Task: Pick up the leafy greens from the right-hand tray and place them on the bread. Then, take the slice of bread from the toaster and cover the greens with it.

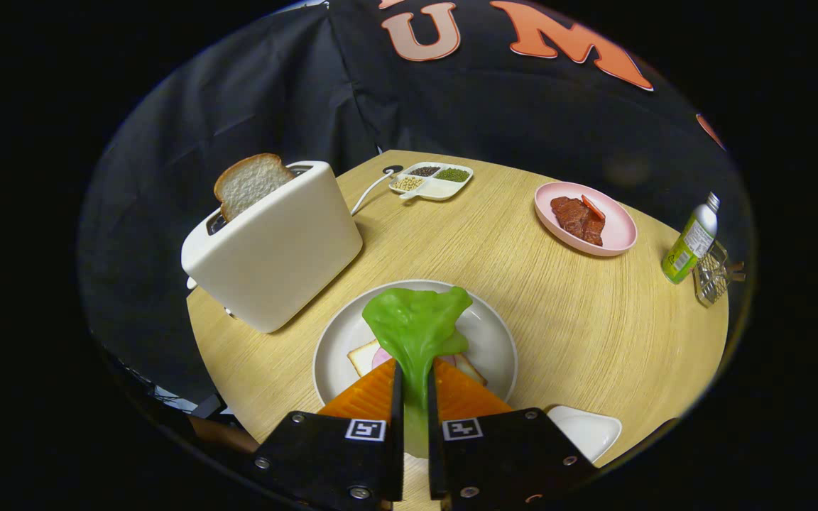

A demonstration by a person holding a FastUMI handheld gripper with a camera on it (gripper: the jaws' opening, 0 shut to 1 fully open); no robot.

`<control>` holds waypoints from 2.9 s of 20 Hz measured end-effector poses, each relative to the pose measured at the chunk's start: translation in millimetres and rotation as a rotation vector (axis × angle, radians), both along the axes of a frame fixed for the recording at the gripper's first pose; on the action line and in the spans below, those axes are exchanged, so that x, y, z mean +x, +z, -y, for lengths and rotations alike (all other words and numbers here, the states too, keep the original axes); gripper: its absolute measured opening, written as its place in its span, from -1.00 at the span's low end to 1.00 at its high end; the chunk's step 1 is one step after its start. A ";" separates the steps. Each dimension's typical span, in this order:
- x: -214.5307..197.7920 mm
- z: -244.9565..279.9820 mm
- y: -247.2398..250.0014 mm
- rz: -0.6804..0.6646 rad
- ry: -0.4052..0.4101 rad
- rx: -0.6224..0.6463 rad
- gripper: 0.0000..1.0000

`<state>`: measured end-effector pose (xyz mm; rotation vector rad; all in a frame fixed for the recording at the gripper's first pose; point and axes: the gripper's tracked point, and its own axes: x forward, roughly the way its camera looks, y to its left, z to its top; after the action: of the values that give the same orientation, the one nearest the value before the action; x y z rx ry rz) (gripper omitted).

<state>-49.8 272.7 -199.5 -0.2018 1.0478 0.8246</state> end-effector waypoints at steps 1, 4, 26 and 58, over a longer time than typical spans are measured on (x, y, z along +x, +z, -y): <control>-2.0 -3.8 -1.1 -0.001 0.013 -0.005 -0.61; -8.9 -7.5 -3.1 -0.047 0.024 0.001 -0.61; 15.9 -24.4 11.9 0.107 0.039 -0.011 0.80; 16.9 -240.5 115.8 -0.129 -0.103 -0.041 0.46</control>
<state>-32.9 513.2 -83.7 -0.1295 1.1878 0.7311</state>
